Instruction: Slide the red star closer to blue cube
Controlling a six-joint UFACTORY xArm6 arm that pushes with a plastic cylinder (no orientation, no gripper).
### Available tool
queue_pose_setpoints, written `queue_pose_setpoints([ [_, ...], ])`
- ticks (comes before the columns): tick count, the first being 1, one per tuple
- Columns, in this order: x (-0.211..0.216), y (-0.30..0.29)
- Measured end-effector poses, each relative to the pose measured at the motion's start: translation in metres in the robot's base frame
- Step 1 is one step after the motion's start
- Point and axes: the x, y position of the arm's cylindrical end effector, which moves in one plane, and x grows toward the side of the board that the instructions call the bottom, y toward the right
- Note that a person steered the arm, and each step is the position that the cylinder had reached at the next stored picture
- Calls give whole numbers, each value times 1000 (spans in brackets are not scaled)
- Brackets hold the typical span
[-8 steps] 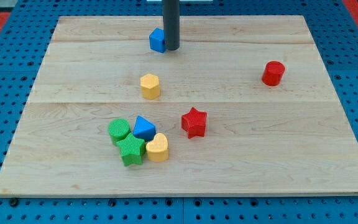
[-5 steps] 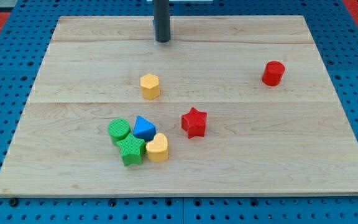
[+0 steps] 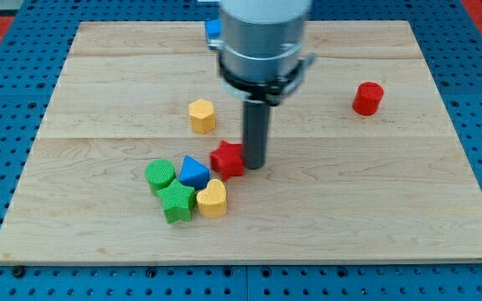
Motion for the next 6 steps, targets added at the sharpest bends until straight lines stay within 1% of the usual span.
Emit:
queue_pose_setpoints([
  [1,29,8],
  [2,19,-47],
  [3,-30,-80],
  [5,-114,-75],
  [6,-126,-12],
])
